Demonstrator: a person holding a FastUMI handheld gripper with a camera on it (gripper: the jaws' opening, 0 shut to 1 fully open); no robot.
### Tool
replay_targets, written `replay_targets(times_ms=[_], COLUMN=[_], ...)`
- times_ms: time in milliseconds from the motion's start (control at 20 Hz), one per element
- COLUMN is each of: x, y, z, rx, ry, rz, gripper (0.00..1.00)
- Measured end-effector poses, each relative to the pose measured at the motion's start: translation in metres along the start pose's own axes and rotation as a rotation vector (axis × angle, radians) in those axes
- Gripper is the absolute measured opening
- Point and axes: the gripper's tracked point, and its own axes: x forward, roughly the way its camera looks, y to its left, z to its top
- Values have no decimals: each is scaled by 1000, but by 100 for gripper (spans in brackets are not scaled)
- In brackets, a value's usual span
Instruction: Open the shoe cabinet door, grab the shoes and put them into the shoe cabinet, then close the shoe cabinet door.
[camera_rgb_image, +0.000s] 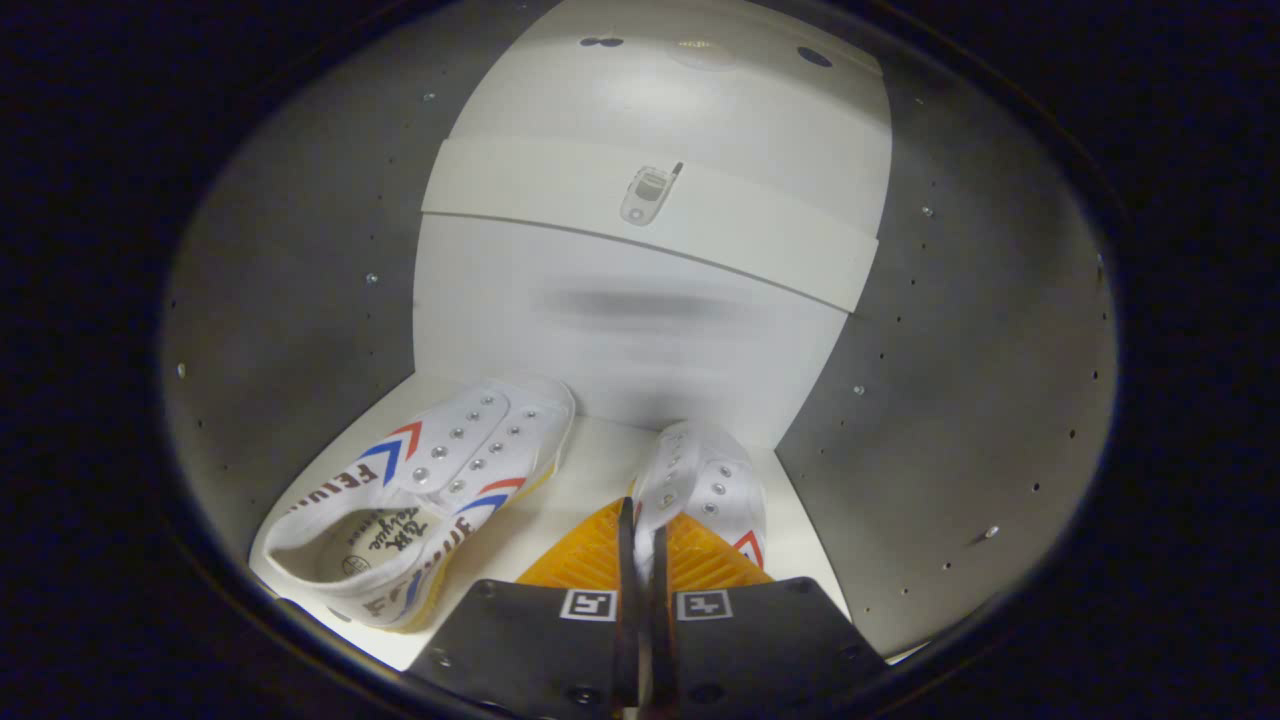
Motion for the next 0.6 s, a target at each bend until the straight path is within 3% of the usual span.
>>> replay_targets(times_ms=[200,600], x=[-13,-79], y=[-6,-3], z=[0,7], rx=[30,50], ry=[-16,-124], rz=[-13,18], gripper=[31,31])
